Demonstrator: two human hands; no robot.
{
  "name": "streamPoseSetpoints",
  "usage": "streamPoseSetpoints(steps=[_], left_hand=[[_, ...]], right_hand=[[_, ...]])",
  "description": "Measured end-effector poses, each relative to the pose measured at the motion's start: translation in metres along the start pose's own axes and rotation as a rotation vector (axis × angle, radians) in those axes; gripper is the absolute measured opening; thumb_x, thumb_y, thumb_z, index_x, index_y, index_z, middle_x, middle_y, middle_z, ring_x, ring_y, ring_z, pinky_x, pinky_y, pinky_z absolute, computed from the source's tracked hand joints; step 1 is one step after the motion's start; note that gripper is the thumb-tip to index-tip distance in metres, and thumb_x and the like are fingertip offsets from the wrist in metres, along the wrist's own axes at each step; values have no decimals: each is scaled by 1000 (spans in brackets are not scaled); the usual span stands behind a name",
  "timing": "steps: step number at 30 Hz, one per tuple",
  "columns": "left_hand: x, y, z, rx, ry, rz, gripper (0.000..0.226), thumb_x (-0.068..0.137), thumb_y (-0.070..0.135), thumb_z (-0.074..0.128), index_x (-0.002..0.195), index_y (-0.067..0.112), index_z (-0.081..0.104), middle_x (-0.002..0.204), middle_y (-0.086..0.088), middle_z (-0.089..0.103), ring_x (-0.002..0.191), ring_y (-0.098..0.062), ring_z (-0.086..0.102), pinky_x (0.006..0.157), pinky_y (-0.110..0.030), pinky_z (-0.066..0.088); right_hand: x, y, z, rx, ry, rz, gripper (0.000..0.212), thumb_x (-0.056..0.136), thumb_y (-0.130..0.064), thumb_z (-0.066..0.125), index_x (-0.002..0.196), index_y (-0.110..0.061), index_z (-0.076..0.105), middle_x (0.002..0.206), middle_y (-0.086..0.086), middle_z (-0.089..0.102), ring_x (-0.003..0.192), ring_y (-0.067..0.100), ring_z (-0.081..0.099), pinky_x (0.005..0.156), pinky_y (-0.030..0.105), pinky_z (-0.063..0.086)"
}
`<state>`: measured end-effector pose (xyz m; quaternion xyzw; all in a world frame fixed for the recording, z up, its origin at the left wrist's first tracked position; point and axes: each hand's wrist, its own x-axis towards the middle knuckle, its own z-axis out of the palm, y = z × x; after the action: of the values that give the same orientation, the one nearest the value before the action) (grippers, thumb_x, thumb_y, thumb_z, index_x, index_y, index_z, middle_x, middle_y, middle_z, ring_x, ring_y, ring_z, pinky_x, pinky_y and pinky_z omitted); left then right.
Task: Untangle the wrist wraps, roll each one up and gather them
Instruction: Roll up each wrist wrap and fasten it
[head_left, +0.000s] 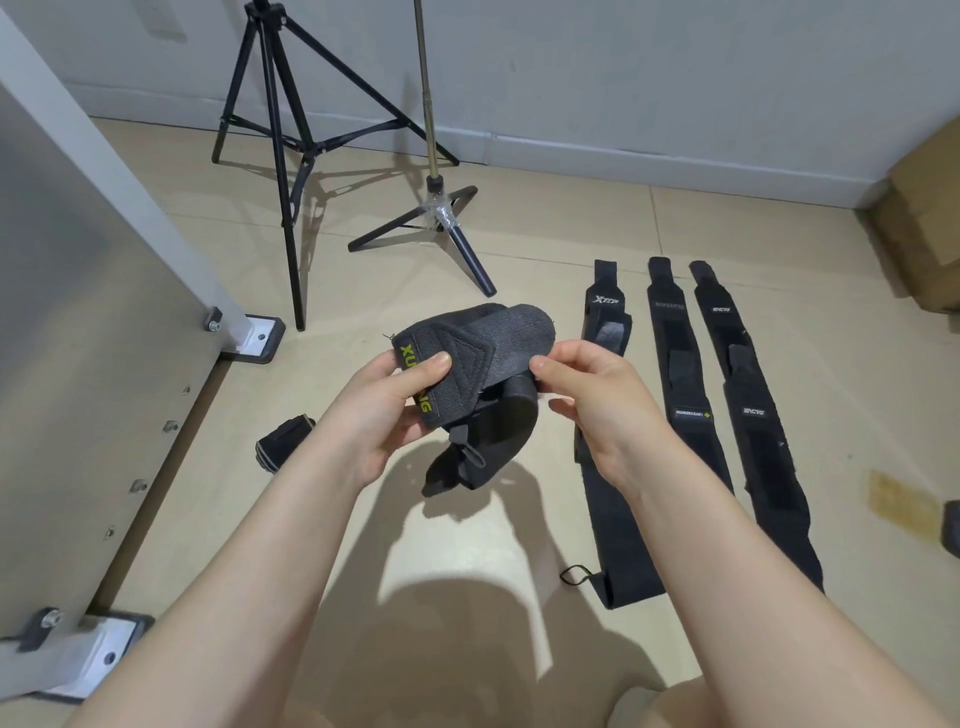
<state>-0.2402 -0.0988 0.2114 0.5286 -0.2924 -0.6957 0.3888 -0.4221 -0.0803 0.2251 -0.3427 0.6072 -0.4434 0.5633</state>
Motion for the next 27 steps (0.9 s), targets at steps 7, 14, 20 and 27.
streamPoseSetpoints(steps=[7, 14, 20, 27], left_hand=[[2, -4, 5, 53, 208, 69, 29, 83, 11, 70, 110, 11, 58, 95, -7, 69, 62, -13, 68, 51, -21, 53], [0, -3, 5, 11, 201, 49, 22, 86, 15, 66, 106, 15, 59, 90, -3, 69, 58, -11, 68, 48, -18, 51], [-3, -2, 9, 1, 166, 28, 21, 87, 15, 65, 107, 16, 59, 82, 2, 67, 53, -6, 65, 46, -15, 47], [2, -5, 5, 68, 200, 18, 22, 83, 14, 69, 102, 15, 58, 90, -4, 70, 62, -12, 68, 50, -18, 51]], right_hand=[[-3, 4, 13, -224, 189, -183, 20, 79, -1, 62, 69, -17, 57, 62, 5, 58, 58, 13, 52, 59, 22, 42], [2, 10, 15, -63, 12, -128, 22, 89, 2, 55, 86, -19, 61, 79, -1, 62, 73, 8, 62, 74, 18, 52], [4, 12, 17, -83, 43, -96, 18, 90, 0, 58, 79, -14, 62, 75, 0, 62, 67, 8, 58, 73, 19, 52], [4, 10, 16, 64, -163, 52, 14, 101, -8, 39, 100, -7, 53, 96, 6, 65, 85, 11, 64, 80, 21, 53]])
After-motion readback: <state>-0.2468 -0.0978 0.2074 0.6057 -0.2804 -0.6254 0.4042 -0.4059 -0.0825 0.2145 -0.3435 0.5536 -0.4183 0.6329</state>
